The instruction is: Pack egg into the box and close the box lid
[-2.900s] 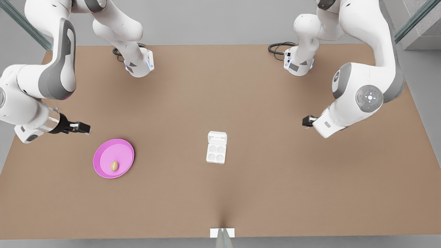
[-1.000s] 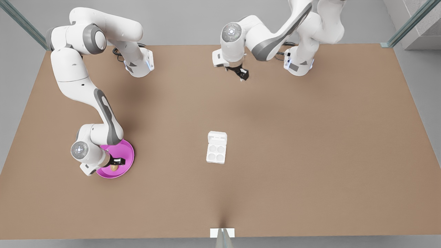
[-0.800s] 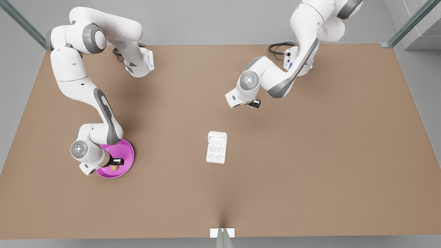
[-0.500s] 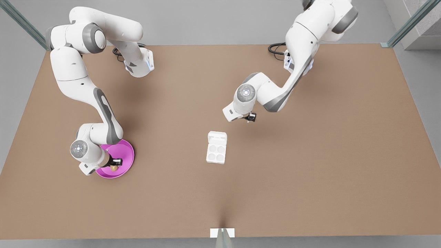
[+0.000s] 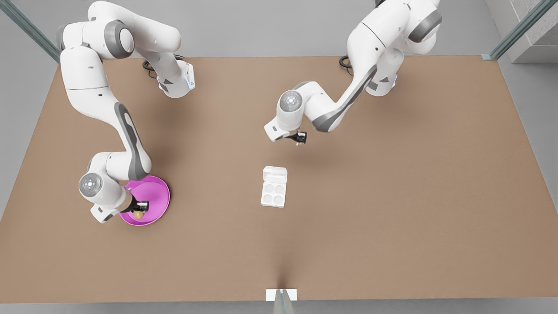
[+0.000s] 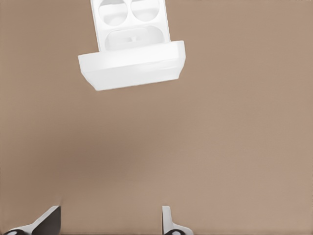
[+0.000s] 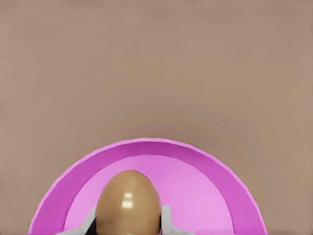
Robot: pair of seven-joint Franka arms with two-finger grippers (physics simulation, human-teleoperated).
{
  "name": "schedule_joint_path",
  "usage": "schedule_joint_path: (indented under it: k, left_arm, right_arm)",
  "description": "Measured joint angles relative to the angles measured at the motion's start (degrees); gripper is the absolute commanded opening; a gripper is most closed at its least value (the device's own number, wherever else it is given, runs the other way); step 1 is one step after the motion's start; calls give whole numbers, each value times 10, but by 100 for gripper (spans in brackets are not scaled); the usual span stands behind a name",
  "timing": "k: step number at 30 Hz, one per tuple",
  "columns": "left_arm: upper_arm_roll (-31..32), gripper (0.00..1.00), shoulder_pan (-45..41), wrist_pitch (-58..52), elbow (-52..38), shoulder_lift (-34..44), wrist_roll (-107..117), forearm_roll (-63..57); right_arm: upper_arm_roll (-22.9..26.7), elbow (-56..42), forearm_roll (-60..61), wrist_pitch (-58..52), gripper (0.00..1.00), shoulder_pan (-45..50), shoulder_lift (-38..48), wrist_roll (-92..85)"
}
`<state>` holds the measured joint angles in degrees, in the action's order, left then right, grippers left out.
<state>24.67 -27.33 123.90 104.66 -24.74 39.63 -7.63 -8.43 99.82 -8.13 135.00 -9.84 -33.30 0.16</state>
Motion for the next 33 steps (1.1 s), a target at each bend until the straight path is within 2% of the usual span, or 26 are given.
schedule_joint_path:
  k: [4, 7, 12, 14, 17, 22, 29, 33]
  left_arm:
    - [0, 100, 2, -8, 0, -4, 21, -1]
    - [0, 100, 6, -11, -2, -8, 35, -8]
    - [-1, 100, 7, -13, -2, -12, 52, -16]
    - [-2, 100, 7, -13, -3, -13, 58, -18]
    - [-2, 100, 7, -14, -3, -14, 66, -21]
    - [-2, 100, 7, -14, -4, -14, 76, -23]
    - [-2, 100, 7, -13, -4, -15, 86, -24]
    - [-2, 100, 7, -13, -4, -15, 90, -24]
  right_arm:
    - [-12, -56, 10, -62, 50, 45, 5, 13]
    - [11, -89, 37, -104, 51, 133, 5, 34]
    - [204, -168, 153, -160, 51, 384, -24, 76]
    - [233, -199, 194, -173, 51, 422, -48, 93]
    - [246, -250, 233, -188, 51, 451, -86, 121]
    - [265, -271, 276, -202, 51, 524, -99, 172]
    - [266, -372, 301, -208, 53, 533, -182, 236]
    - [265, -385, 311, -210, 53, 559, -187, 270]
